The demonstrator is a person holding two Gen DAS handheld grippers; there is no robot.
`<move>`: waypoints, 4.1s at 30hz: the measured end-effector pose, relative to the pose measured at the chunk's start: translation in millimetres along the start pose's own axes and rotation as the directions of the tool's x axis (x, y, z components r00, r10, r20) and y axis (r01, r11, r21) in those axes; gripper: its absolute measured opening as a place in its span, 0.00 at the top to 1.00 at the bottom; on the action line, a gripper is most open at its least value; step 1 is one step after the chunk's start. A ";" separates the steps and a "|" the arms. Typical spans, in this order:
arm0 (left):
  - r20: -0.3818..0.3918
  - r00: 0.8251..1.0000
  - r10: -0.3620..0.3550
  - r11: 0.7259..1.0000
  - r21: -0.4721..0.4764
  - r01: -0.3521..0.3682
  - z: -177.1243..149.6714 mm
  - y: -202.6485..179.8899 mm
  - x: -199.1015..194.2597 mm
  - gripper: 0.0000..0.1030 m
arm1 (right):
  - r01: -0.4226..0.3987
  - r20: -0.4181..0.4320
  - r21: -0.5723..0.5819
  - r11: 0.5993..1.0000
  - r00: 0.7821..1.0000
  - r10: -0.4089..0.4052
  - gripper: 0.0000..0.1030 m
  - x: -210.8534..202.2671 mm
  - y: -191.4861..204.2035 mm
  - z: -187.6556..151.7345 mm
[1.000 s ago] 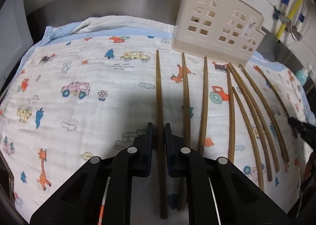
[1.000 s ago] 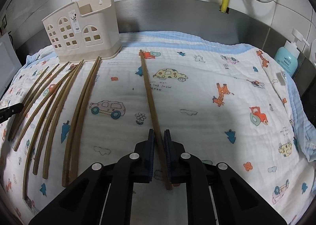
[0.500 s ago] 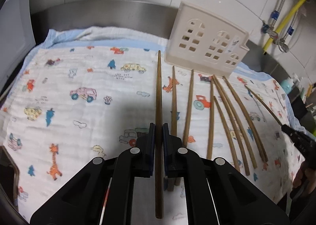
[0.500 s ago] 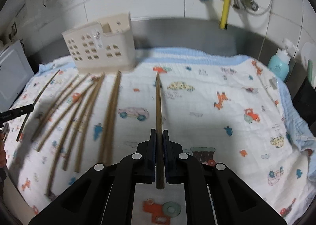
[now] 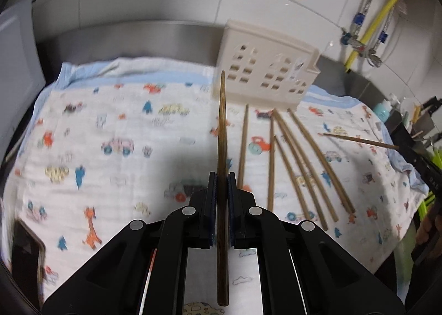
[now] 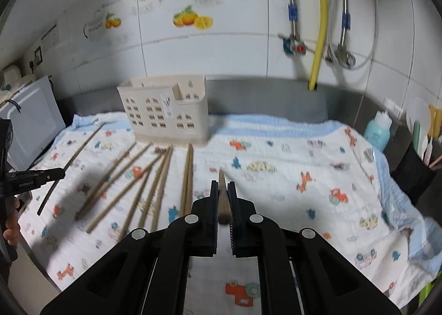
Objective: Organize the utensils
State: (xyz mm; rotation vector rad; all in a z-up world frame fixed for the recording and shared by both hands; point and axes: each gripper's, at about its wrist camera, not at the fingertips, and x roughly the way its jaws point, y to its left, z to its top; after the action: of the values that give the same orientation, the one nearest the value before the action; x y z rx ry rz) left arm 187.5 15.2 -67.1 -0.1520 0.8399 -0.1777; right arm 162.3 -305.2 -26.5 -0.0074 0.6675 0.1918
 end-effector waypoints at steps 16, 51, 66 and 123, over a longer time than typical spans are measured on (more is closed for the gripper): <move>-0.073 0.994 -0.087 0.984 0.151 0.097 107.6 -31.4 -16.0 0.94 | -0.026 0.107 -0.043 0.999 0.994 0.030 0.94 -21.3 8.8 49.6; -0.246 0.964 -0.103 0.968 0.199 0.154 110.2 -32.5 38.2 0.91 | -0.112 0.046 -0.158 0.981 0.992 0.121 0.94 46.0 46.1 160.2; -0.240 0.966 -0.100 0.901 0.390 0.190 32.0 -27.4 76.5 0.70 | -0.101 0.013 -0.165 0.981 0.994 0.105 0.94 67.5 50.6 155.9; 0.095 0.961 -0.261 0.906 0.367 0.210 103.7 -49.5 2.7 0.94 | -0.102 0.046 -0.136 0.985 0.993 0.109 0.94 73.3 52.5 162.5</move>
State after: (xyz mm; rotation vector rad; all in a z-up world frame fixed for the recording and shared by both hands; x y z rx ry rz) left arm 262.3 -27.0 9.3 0.0739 0.6327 -0.5379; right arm 309.1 -229.7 58.9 -0.0952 0.6014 0.3372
